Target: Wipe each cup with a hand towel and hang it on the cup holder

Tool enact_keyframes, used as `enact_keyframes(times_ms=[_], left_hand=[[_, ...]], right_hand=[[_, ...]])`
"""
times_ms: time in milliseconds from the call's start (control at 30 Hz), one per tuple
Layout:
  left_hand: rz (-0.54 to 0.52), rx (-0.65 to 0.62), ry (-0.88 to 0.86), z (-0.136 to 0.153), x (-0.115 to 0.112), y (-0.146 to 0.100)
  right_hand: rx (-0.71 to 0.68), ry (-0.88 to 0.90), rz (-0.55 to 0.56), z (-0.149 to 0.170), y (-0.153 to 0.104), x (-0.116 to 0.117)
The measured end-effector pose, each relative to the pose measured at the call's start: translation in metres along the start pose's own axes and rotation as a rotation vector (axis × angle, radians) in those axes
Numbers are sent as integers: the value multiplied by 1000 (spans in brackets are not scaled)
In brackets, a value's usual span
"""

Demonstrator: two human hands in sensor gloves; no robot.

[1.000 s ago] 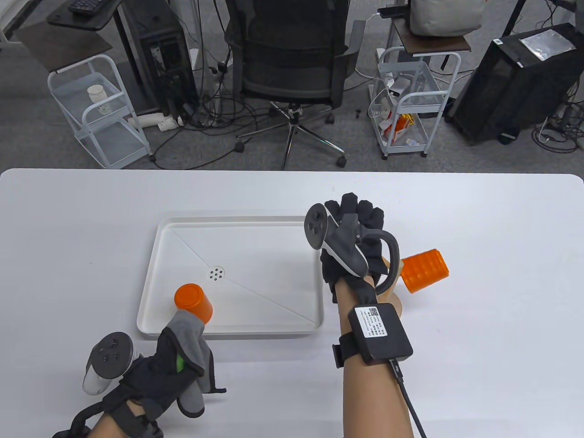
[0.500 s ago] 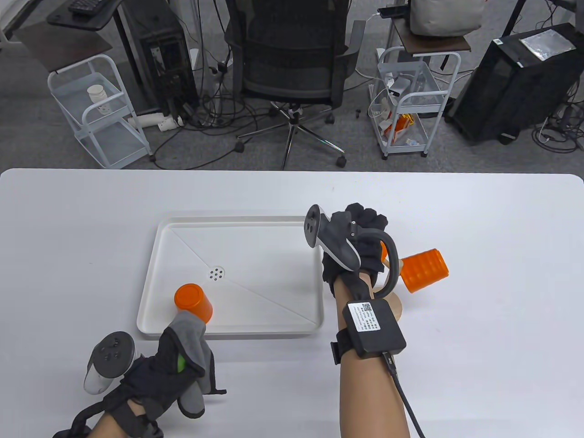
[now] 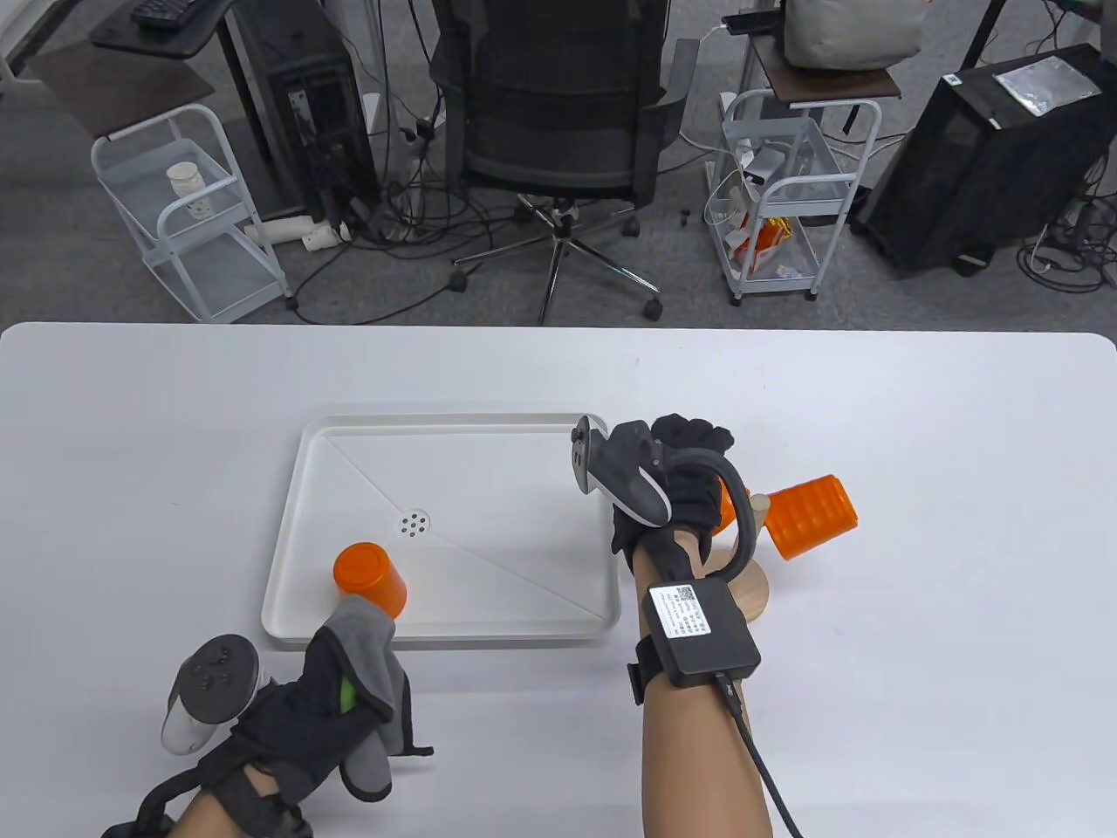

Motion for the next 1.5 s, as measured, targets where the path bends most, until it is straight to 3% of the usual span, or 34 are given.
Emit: enact_keyframes(times_ms=[333, 833, 1067, 1500], left_hand=[[3, 3, 1, 0, -1, 0], [0, -14, 6, -1, -1, -1], [-3, -26, 10, -1, 0, -2], [-1, -34, -3, -1, 0, -4]], right_hand=[[-65, 82, 24, -9, -9, -9], [-620, 285, 97, -103, -76, -30], [-869, 348, 14, -155, -102, -21], [-983, 374, -98, -212, -119, 8]])
Point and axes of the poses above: the tracker on the back of each hand, its own z axis roughly to the little-finger side, its own y axis roughly from the wrist to the fingertips, x = y × z, the point moved 2 cm from there along y, roughly from the wrist to the fingertips, and after that the axes turned 13 degrees about x, right-handed, at the moved point
